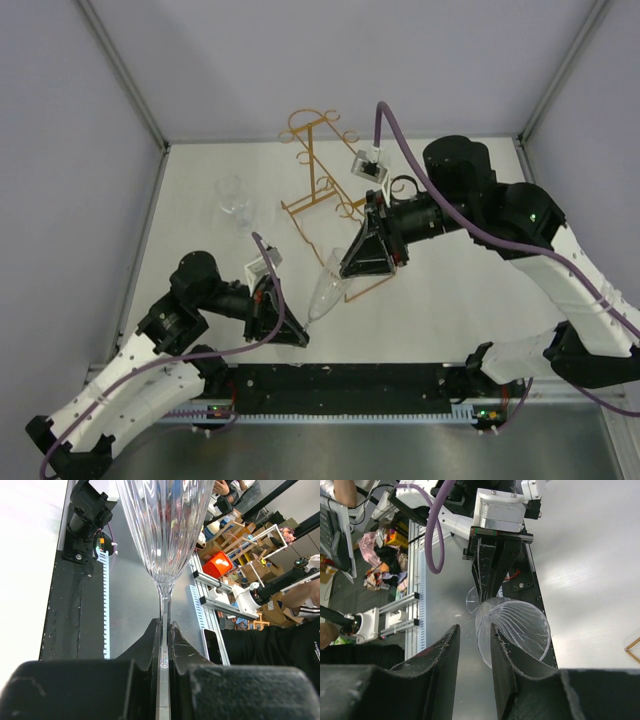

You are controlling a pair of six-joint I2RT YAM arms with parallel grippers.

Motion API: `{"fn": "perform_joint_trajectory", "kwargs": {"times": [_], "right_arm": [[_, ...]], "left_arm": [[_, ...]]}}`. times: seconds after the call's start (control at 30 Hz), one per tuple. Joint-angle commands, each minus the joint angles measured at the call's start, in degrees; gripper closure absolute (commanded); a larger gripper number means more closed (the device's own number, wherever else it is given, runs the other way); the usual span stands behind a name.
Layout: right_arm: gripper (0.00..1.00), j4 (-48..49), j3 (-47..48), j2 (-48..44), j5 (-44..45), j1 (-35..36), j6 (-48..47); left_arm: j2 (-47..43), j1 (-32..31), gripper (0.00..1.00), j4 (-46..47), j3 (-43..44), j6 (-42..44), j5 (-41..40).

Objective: Take the wine glass off the wine glass rack

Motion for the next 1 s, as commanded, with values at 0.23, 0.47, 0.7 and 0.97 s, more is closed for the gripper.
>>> {"fn": "perform_joint_trajectory", "kwargs": {"times": [0.23,0.47,0.7,0.97], "right_arm": [[1.00,2.4,-1.0,-1.1,-2.4,-0.5,-1.0],[1.00,2.5,-2.3,-1.7,-3.0,-0.5,-1.6],[1.00,2.1,-4.8,-4.4,-2.7,-0.6,-2.5],[1.00,-4.4,-11.3,-11.1,9.1,-0.6,-4.7]], "left_arm": [[1.1,-0.1,1.00,1.3,3.1,1.9,0.9],[1.2,-0.1,0.71,0.6,3.1,3.3,0.8],[2.1,-0.1,0.37,0.5,3.8,4.3,-0.9],[5.2,-0.1,0.36,-6.4,6.8,9.0,-7.9]]}}
